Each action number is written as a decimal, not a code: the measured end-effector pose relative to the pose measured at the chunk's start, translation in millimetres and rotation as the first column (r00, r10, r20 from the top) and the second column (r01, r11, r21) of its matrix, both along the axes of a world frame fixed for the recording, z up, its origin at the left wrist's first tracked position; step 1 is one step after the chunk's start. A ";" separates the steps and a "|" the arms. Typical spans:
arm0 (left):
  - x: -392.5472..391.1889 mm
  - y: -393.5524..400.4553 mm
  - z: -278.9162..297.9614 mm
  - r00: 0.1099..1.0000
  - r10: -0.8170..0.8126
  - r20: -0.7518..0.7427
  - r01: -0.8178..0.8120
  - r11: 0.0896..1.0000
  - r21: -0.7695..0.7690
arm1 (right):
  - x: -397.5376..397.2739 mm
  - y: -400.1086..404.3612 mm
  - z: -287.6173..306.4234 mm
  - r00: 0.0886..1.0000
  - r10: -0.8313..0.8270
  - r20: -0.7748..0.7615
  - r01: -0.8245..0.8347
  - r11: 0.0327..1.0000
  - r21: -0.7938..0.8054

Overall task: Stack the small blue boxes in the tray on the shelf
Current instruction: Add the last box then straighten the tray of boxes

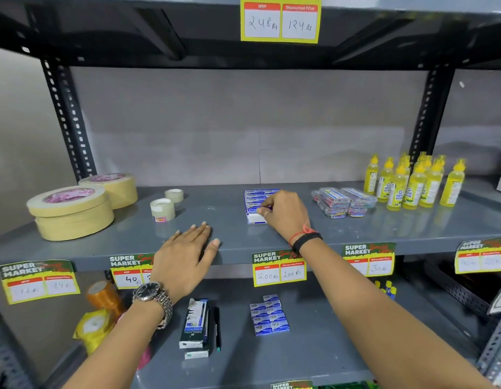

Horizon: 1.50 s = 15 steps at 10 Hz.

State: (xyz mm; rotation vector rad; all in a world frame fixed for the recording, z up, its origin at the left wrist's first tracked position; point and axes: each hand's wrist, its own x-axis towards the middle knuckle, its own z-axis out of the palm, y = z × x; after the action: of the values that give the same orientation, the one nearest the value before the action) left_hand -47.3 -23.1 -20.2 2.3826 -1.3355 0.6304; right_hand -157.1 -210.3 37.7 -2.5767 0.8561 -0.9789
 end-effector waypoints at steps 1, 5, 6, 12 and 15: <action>0.6 -0.2 -0.6 1.000 0.006 0.006 -0.006 1.000 0.005 | -0.4 1.7 2.6 0.998 -0.038 0.045 0.036 0.999 0.029; 0.9 -0.5 -0.9 1.000 0.002 0.007 -0.002 1.000 0.006 | -1.7 12.5 -0.3 0.987 -0.029 -0.158 -0.002 0.982 -0.190; 2.2 -0.5 -2.1 1.000 0.004 0.007 -0.004 1.000 0.005 | -4.7 14.4 -1.4 0.973 -0.026 -0.228 -0.028 0.973 -0.231; -7.7 -10.2 17.9 0.982 -0.054 -0.178 0.066 0.996 0.062 | -25.0 -11.4 -9.1 0.972 -0.035 0.232 -0.033 0.958 0.285; -13.7 -80.3 45.5 0.751 -0.265 -0.605 0.253 0.962 -0.108 | -39.2 -22.3 -12.1 0.990 0.072 0.118 -0.110 0.930 0.351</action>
State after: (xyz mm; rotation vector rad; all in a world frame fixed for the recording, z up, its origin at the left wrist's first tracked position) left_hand -61.0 -103.4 25.3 2.0452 -1.2915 -0.2162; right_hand -196.3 -232.7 25.6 -2.2169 0.7953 -0.8335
